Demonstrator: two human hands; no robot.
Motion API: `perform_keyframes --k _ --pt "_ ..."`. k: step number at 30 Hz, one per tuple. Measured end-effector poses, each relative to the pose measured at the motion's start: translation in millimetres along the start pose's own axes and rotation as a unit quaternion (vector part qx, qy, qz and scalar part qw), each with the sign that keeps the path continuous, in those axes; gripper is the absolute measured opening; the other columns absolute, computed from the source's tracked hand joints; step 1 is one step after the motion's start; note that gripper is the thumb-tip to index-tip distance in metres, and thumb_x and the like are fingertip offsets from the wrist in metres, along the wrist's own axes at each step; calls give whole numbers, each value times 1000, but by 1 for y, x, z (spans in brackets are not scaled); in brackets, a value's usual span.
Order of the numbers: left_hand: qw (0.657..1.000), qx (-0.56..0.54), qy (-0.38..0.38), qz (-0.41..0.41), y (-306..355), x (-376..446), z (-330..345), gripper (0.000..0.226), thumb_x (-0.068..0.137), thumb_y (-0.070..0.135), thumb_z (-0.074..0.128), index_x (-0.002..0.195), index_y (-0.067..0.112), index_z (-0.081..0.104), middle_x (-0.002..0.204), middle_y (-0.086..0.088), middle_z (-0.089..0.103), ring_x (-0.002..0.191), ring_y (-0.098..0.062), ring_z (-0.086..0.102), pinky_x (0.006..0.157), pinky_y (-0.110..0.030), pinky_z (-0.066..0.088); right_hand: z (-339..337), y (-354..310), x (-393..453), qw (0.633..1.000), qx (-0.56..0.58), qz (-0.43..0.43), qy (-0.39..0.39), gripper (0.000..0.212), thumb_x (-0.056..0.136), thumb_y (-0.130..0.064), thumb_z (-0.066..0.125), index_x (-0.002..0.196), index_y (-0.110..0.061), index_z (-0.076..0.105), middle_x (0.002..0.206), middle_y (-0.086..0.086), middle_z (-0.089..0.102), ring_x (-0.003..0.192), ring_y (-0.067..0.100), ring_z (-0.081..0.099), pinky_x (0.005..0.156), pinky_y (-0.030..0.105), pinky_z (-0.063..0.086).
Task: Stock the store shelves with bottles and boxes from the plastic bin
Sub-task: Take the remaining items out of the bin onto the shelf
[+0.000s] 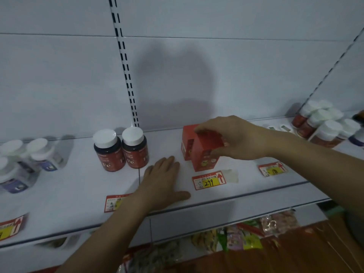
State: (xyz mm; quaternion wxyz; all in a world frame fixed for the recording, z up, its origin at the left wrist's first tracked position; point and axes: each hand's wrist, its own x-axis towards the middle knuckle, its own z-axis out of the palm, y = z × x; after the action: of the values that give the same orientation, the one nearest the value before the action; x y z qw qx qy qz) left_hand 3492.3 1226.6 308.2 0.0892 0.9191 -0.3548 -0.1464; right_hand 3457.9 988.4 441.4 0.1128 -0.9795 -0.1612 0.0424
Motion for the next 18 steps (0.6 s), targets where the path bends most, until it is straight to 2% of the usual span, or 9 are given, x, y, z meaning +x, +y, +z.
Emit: perform_keyframes --k 2,3,7,12,15,18 --pt "1000 -3 0 1 -3 0 2 102 86 74 52 160 20 7 169 -2 -4 155 -22 -2 124 -48 9 7 2 1 1000 -8 -2 -16 66 87 -34 77 145 -28 46 134 -9 54 116 9 53 101 29 47" --pt "1000 -4 1 1 -4 0 3 103 85 75 51 160 21 7 169 -1 -4 155 -21 -2 125 -47 10 11 3 1 1000 -13 -6 -22 65 87 -34 76 145 -28 46 134 -10 53 118 10 53 102 33 47" --pt "1000 -2 6 0 -7 0 7 104 85 77 50 161 22 6 169 0 -5 155 -20 -2 125 -47 10 20 8 0 1000 -19 -3 -18 65 89 -35 75 146 -27 45 138 -9 48 125 13 48 105 34 44" --pt "1000 -7 3 0 -7 -2 8 104 85 78 48 161 22 4 169 1 -7 155 -19 -3 125 -46 10 34 11 -5 999 -36 -14 17 66 89 -32 74 148 -23 46 139 -2 50 130 18 43 107 43 42" --pt "1000 -8 -1 2 -5 -2 4 103 86 76 49 161 22 6 169 1 -6 155 -18 -2 125 -45 11 39 11 -9 999 -33 -10 37 65 89 -32 75 147 -23 48 136 -2 49 128 17 43 104 43 45" --pt "1000 2 -7 21 -3 -10 -14 89 90 65 56 159 21 22 167 -1 15 152 -19 19 122 -39 24 34 7 -10 998 -32 -13 56 64 85 -37 78 142 -27 52 133 -4 49 123 16 45 101 41 46"
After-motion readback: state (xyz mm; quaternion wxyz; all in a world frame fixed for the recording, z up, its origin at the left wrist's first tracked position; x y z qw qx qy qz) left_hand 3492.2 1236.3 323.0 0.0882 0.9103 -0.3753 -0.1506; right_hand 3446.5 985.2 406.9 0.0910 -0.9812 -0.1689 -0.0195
